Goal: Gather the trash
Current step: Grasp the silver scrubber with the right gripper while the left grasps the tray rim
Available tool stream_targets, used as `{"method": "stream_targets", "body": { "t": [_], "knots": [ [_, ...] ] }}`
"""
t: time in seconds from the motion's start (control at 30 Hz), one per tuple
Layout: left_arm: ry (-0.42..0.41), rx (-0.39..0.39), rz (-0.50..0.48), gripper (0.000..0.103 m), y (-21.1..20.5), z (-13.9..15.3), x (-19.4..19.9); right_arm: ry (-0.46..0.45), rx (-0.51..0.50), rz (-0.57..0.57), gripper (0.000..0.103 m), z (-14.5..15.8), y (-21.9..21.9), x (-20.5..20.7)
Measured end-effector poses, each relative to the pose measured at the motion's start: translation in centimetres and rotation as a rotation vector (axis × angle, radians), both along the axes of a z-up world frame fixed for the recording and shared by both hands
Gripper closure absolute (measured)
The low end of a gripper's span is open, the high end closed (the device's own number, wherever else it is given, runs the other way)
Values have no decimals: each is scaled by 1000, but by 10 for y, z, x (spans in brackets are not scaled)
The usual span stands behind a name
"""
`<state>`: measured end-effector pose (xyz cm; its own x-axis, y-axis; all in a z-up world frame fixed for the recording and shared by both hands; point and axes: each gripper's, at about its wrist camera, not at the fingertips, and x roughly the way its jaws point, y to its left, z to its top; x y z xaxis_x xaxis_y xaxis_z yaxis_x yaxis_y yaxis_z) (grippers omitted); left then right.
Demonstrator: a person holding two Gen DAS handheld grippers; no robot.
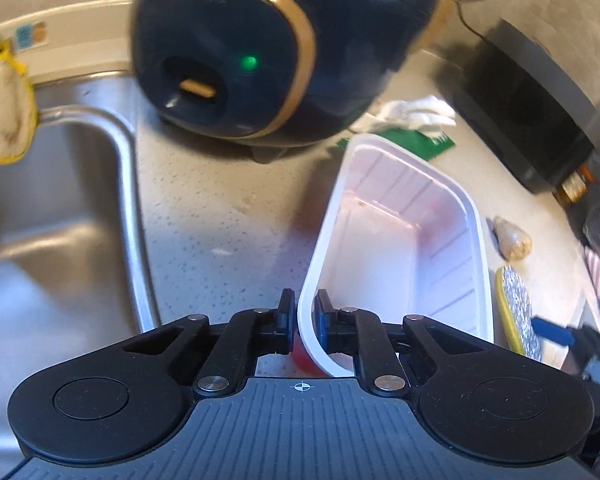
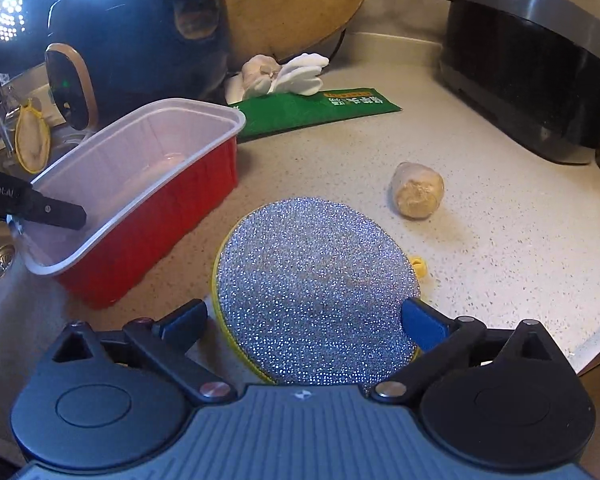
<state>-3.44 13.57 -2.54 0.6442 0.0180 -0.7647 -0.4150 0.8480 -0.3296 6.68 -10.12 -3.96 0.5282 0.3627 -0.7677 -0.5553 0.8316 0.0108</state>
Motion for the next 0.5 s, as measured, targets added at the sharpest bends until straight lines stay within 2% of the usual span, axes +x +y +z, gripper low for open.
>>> {"method": "stream_targets", "body": {
  "t": [0.13,0.3,0.43,0.5],
  "knots": [
    [-31,7,26,90,0,5,-5,-25,-10,20,1,2,0,-1],
    [-58,28,22,90,-3,14,-5,-35,24,19,3,11,-9,7],
    [-61,59,3,90,-10,18,-3,-34,113,8,3,28,-27,16],
    [-57,57,-5,90,-11,19,-2,-62,168,3,3,41,-39,21]
  ]
}}
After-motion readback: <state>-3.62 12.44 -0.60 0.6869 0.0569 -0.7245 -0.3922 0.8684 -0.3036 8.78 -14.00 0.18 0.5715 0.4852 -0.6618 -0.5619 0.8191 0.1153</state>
